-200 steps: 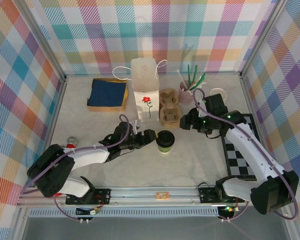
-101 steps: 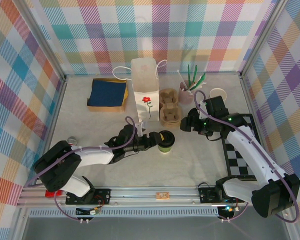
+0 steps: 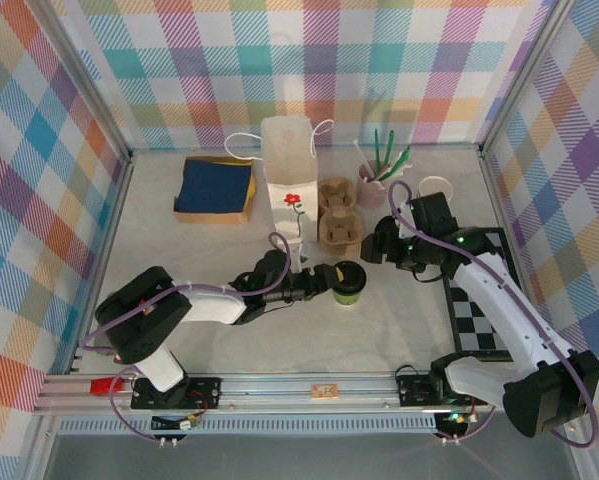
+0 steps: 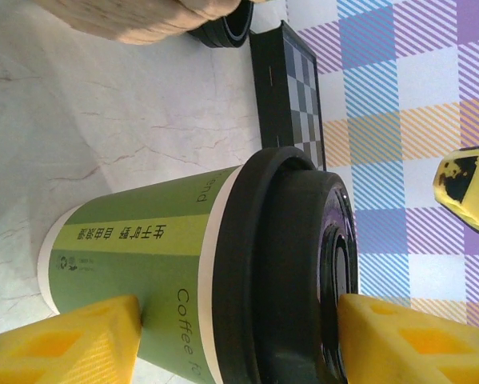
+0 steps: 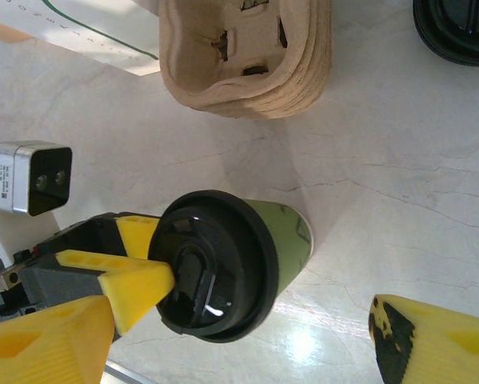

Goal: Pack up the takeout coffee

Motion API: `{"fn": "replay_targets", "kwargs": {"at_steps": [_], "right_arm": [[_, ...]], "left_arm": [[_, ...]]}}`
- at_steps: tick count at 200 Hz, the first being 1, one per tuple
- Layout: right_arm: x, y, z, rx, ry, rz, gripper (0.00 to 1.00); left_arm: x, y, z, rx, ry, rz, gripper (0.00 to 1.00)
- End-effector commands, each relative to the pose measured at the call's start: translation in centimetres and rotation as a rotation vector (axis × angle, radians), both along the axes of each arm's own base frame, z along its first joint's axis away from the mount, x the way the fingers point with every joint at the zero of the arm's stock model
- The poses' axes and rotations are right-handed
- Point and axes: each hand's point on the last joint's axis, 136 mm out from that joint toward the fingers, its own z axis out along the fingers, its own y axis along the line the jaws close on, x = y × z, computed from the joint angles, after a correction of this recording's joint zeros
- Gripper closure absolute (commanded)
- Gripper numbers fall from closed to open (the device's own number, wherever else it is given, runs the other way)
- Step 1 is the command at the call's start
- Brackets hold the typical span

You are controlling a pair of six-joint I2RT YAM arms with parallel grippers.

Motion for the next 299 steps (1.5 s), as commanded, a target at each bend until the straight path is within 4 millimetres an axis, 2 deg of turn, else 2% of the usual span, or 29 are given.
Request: {"fn": "replay_targets", "kwargs": {"at_steps": [1,73,116,133,150,170,191,213,234,269,299], "right_arm": [[-0.1,-0.2,1.1,-0.004,-0.024,-0.007,0.17],[-0.1,-0.6,1.7,-0.020,-0.039,-0.005,0.17],[-0.2,-1.0,1.9,-0.033,-0.050,-0.008,0.16],[0.0,-1.2,2.0,-0.048,-0.055,-0.004,0.16],[0.2,-1.5,2.2,-0.082,-0.073,0.008,0.16],[1.1,-1.7,3.2,-0.112,-0.124,0.034,0.15],[2.3,-1.4,4.7,-0.145,-0.190,0.099,0.13],[3.2,-0.2,5.8,-0.181,-0.282,0.234,0.13],[3.5,1.2,6.4,-0.276,-0.403,0.400,0.10],[3.9,4.2,6.0,-0.454,-0.545,0.650,0.01],[4.9,6.7,4.1,-0.529,-0.526,0.804,0.07]], "left_arm": [[0.1,-1.6,0.8,-0.024,-0.016,-0.011,0.36],[0.3,-5.5,1.9,-0.034,-0.028,-0.060,0.37],[0.6,-7.1,2.2,-0.042,-0.031,-0.076,0.37],[0.5,-7.3,2.6,-0.046,-0.038,-0.085,0.37],[0.8,-6.3,3.3,-0.011,-0.064,-0.078,0.37],[1.2,-4.2,4.6,0.034,-0.095,-0.060,0.36],[2.1,-0.9,6.6,0.091,-0.131,-0.020,0.35],[2.5,3.3,8.8,0.168,-0.167,0.033,0.34],[2.6,7.7,10.0,0.214,-0.168,0.098,0.34],[2.6,15.6,8.8,0.274,-0.111,0.255,0.36],[2.4,20.2,7.3,0.258,-0.037,0.366,0.37]]}}
